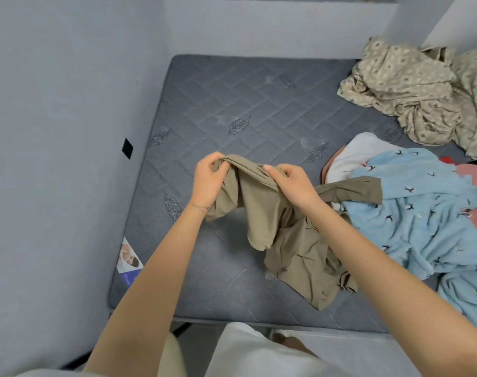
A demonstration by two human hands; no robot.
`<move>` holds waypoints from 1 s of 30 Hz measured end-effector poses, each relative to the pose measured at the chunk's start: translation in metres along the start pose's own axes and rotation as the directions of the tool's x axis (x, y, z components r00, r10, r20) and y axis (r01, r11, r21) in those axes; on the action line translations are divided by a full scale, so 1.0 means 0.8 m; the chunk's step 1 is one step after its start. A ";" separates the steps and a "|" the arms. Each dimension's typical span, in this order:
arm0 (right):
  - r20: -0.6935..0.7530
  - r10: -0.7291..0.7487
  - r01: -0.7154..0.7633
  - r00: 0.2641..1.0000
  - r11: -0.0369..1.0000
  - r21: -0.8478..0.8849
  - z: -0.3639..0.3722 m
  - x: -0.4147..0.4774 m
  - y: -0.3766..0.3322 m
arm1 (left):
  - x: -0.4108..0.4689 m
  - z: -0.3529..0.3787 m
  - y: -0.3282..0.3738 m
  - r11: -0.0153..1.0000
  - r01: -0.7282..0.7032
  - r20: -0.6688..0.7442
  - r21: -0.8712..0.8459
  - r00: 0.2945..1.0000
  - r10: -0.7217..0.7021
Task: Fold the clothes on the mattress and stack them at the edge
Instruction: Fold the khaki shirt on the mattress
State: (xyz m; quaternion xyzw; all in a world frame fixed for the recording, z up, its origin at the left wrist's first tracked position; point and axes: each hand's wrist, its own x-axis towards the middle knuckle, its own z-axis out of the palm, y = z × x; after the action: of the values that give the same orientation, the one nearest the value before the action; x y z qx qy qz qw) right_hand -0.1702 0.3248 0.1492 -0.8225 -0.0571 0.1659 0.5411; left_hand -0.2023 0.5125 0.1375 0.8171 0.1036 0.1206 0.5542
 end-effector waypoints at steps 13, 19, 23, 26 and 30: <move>0.056 -0.079 0.077 0.995 0.996 0.041 0.024 -0.017 -0.003 | 0.033 -0.041 0.068 0.992 -0.080 0.048 0.099 0.996 0.075; 0.067 0.014 -0.015 0.998 1.000 0.010 0.021 -0.010 0.009 | 0.022 -0.038 0.054 0.990 -0.067 0.087 0.125 0.995 0.056; 0.031 0.083 -0.084 0.996 0.996 0.015 0.029 -0.012 0.031 | 0.024 -0.045 0.031 0.984 -0.049 0.146 0.172 0.989 0.024; 0.027 0.159 -0.161 0.987 0.985 0.058 0.037 -0.018 0.054 | 0.021 -0.056 -0.003 0.959 0.000 0.273 0.282 0.959 -0.080; -0.019 0.200 -0.200 0.980 0.980 0.021 0.040 -0.023 0.084 | 0.007 -0.056 -0.058 0.902 0.067 0.344 0.426 0.911 -0.230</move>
State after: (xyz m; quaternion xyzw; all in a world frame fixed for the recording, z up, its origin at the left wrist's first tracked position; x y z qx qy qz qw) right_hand -0.2040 0.3199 0.0804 -0.8207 0.0332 0.2113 0.5298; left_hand -0.2127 0.5705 0.1106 0.9109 0.0784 -0.1100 0.3899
